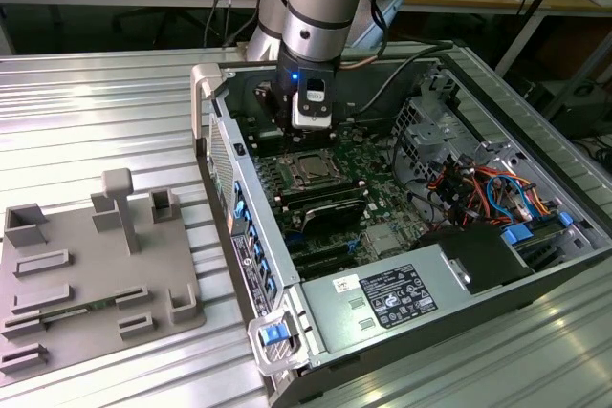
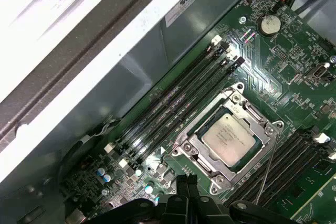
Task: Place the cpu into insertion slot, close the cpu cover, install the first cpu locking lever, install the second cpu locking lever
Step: 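Install the first cpu locking lever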
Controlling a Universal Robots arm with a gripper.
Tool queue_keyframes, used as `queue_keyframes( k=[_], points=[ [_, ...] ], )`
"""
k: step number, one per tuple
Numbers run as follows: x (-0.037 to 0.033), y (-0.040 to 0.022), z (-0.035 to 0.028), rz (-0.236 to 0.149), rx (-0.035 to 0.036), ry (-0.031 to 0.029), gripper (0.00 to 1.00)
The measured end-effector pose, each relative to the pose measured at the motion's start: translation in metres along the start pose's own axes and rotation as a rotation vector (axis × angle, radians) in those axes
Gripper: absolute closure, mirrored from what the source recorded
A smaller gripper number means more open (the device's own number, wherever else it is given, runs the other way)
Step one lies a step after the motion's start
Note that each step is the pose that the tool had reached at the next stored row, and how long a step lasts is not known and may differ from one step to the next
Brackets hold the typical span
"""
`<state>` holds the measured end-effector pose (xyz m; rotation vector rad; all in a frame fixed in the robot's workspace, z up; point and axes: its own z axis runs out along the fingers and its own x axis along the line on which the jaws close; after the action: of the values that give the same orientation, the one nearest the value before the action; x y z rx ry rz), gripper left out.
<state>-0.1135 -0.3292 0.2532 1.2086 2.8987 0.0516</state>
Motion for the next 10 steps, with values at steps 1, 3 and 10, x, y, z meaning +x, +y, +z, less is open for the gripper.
queue_keyframes(
  k=[1,3,10],
  points=[
    [0.0000,0.0000,0.0000,0.000,0.0000,0.0001,0.89],
    [0.0000,0.0000,0.0000,-0.001,0.0000,0.0001,0.89],
    [0.0000,0.0000,0.0000,-0.001,0.0000,0.0001,0.89]
  ],
)
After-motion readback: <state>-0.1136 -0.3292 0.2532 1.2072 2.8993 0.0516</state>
